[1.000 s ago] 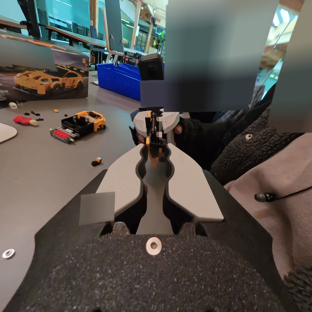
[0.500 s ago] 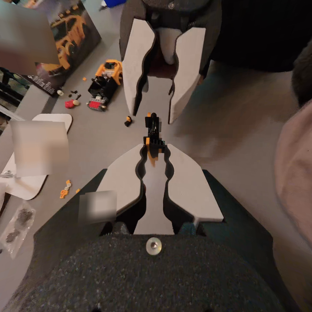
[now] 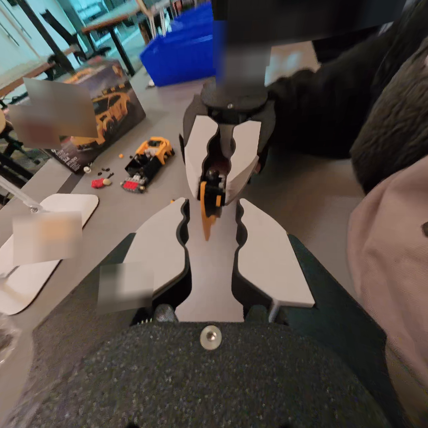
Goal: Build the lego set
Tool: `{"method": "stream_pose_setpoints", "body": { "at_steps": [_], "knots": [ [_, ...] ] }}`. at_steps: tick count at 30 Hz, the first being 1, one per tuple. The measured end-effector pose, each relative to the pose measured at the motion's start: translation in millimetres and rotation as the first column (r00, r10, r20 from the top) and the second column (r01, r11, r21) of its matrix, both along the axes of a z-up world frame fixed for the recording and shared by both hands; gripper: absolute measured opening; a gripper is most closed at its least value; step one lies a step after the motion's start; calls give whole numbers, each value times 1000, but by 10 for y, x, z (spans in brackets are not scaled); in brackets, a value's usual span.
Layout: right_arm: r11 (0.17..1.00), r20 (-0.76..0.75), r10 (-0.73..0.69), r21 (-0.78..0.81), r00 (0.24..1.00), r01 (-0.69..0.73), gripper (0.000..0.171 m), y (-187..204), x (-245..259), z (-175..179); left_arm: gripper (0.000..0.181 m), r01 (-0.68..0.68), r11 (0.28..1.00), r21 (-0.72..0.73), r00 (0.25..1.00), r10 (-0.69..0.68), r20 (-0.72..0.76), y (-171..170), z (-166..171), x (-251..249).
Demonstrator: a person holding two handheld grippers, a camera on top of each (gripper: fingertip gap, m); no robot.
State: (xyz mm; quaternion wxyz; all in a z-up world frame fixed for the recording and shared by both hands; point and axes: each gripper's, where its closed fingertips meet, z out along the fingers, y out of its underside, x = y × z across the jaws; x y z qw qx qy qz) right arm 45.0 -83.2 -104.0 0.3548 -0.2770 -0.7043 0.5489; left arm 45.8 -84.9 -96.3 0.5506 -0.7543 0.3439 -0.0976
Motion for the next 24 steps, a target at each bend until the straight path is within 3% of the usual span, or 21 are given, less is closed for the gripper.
{"method": "stream_pose_setpoints", "body": {
  "at_steps": [3, 6, 11, 24],
  "knots": [
    [985, -81, 70, -154, 994, -82, 22, -69, 71, 216, 34, 22, 999, 48, 992, -27, 122, -24, 191, 35],
    [971, -106, 95, -210, 990, -116, 22, -110, 85, 268, 31, 50, 995, 86, 984, -64, 169, -61, 300, 113],
    [974, -103, 109, -189, 989, -128, 22, -181, 74, 221, 22, 42, 992, 118, 990, -57, 126, -65, 309, 149],
    [993, -85, 88, -76, 992, -95, 22, -206, 39, 87, 19, 32, 990, 140, 999, -28, -31, -82, 234, 181]
  ]
}}
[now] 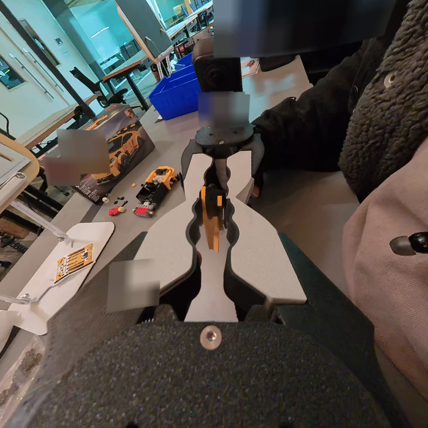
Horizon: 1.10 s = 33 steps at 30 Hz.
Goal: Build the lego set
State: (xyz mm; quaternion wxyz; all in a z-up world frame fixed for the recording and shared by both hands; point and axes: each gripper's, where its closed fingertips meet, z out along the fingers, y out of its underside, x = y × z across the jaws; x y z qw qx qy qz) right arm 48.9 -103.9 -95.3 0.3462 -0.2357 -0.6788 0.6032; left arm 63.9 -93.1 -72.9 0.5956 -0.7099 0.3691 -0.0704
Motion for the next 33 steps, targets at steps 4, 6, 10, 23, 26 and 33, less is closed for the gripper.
{"method": "stream_pose_setpoints", "body": {
  "at_steps": [4, 6, 10, 23, 26, 33],
  "knots": [
    [1000, -3, -7, 14, 1000, 7, 22, -3, -6, -6, 19, 0, 1000, 1, 1000, 0, -17, -6, -10, 3],
    [1000, -1, -7, 23, 1000, 7, 22, -7, -6, -19, 19, 2, 1000, 0, 1000, -2, -26, -13, -18, 7],
    [1000, 1, -11, 27, 1000, 11, 22, -3, -9, -22, 19, 4, 1000, 2, 1000, -4, -27, -16, -20, 7],
    [934, 218, -176, 344, 960, 93, 22, 161, -80, -472, 31, -11, 992, -126, 997, 0, -82, 39, -385, -179],
    [928, 254, -187, 363, 949, 85, 22, 162, -74, -534, 23, -25, 987, -157, 986, -1, -164, 51, -542, -156],
    [990, 110, -131, 66, 985, 125, 22, 171, -47, 58, 22, 53, 998, -22, 977, -47, 208, 62, -131, -173]
  ]
}}
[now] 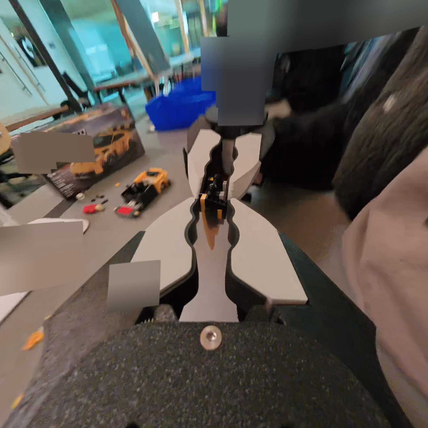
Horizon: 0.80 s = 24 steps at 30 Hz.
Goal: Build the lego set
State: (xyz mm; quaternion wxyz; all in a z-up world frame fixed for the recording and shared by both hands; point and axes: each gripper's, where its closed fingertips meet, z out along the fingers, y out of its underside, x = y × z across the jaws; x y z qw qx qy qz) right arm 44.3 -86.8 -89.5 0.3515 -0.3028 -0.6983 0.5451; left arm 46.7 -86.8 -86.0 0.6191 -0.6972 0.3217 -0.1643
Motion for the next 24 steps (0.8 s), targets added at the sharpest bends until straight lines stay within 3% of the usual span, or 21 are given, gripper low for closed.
{"method": "stream_pose_setpoints", "body": {
  "at_steps": [5, 9, 11, 15, 17, 20, 24],
  "knots": [
    [993, -70, -33, -112, 997, 25, 27, 13, -2, 216, 22, 48, 996, 81, 915, -77, 396, -20, 326, -86],
    [986, -74, -49, -160, 996, 37, 28, 10, -25, 264, 22, 68, 993, 101, 854, -110, 508, -22, 371, -122],
    [986, -68, -57, -162, 996, 46, 21, 13, -26, 261, 22, 87, 991, 104, 841, -129, 526, -26, 354, -96],
    [990, -1, -38, -138, 999, 38, 20, 35, 0, 219, 22, 112, 992, 53, 872, -124, 473, -5, 235, -77],
    [997, 75, -38, -59, 996, 43, 20, 43, 5, 91, 34, 120, 993, 5, 905, -111, 411, 0, 155, -82],
    [996, 160, -62, 73, 985, 51, 20, 50, -2, -118, 37, 102, 994, -42, 964, -88, 252, 17, -1, -54],
    [997, 182, -28, 77, 983, 14, 20, -34, -2, -192, 32, 93, 989, -112, 994, -86, 65, 22, -297, 41]
  ]
}}
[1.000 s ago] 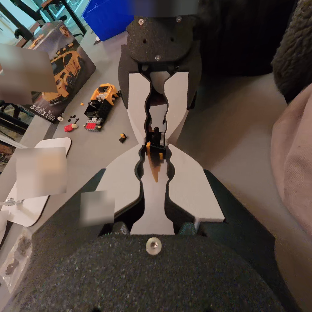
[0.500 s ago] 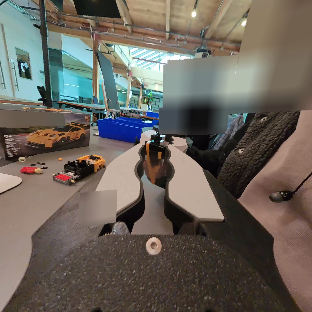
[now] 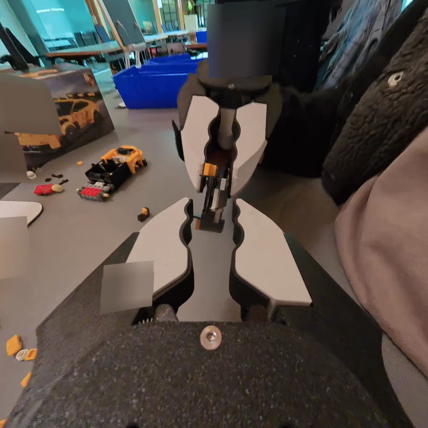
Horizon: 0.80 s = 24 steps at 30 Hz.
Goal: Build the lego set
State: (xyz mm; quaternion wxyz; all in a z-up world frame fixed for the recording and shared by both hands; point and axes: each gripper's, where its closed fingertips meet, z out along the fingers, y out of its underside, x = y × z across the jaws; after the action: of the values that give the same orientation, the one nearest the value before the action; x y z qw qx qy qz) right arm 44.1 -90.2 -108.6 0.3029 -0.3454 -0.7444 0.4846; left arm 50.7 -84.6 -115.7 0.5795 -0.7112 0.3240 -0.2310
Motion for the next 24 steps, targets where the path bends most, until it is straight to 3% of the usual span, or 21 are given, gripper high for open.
{"method": "stream_pose_setpoints", "body": {
  "at_steps": [4, 9, 12, 18, 24],
  "knots": [
    [998, -15, 20, -60, 1000, -21, 20, -27, 7, 46, 16, 8, 1000, 3, 1000, -8, 16, -20, 16, 15],
    [986, -43, 41, -163, 998, -48, 20, -32, 14, 126, 17, 11, 1000, 26, 998, -13, 63, -42, 100, 10],
    [971, -83, 42, -229, 996, -60, 20, -13, 21, 222, 28, 23, 999, 28, 990, -26, 137, -57, 171, 0],
    [954, -126, 67, -284, 990, -101, 20, -48, 30, 269, 14, 18, 999, 28, 983, -23, 180, -58, 229, 12],
    [962, -41, 23, -272, 999, -33, 24, 157, -2, 154, 13, -45, 997, -60, 990, 52, 131, 12, 126, -99]
  ]
}}
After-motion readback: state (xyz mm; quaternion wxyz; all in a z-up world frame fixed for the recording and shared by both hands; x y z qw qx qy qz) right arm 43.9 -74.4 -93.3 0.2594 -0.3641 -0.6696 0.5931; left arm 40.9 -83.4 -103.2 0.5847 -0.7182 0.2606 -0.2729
